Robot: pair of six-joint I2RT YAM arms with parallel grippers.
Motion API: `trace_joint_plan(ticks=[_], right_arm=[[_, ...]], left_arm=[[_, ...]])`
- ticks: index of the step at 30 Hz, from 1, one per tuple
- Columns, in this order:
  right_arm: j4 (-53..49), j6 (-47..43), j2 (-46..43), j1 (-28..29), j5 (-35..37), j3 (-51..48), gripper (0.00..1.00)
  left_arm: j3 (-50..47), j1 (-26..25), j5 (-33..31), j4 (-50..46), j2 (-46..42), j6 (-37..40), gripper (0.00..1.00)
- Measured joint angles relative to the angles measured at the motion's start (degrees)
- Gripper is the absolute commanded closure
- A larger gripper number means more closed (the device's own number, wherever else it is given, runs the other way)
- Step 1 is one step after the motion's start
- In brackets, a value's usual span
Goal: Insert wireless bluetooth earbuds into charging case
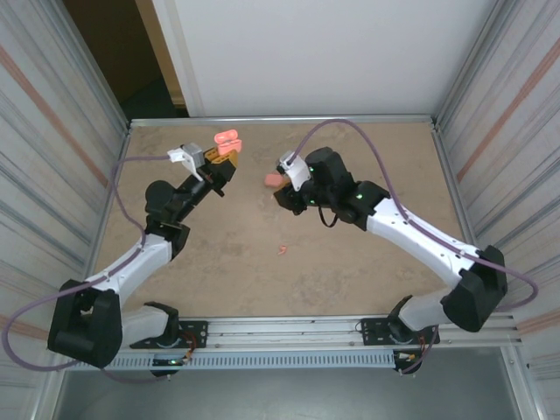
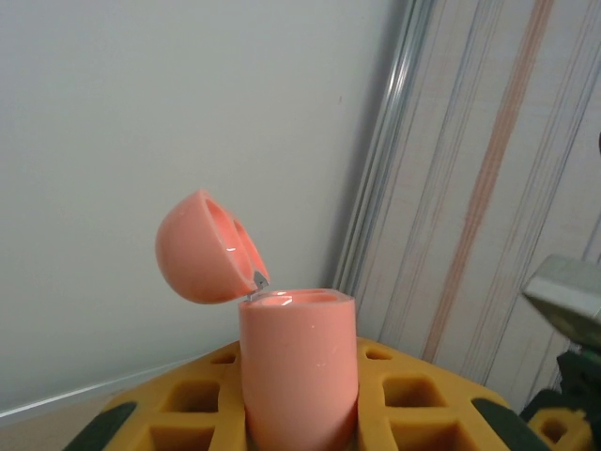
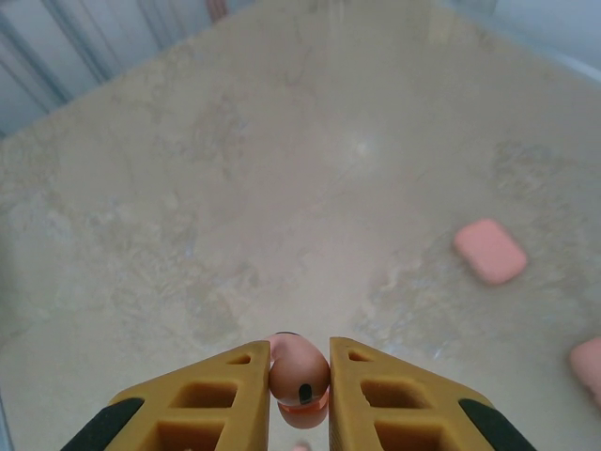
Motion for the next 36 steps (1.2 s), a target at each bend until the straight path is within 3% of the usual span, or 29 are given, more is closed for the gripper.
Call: trace_joint_plan(ticks=[8, 18, 36], right_arm=[[3.45, -3.21, -5.79, -1.29, 2.49, 0.04, 0.79], [8.44, -8.46, -6.64, -1.53, 4.61, 3.76, 0.79], [13.79, -11.08, -3.65, -1.14, 3.26, 8.81, 0.79]], left_arm=[[4.2, -1.6, 7.32, 1.4, 4.98, -0.07, 1.0], [9.81, -5.03, 15.08, -3.08, 6.12, 4.52, 1.0], [11.15, -5.7, 20.65, -6.86, 7.5, 8.09, 1.0]])
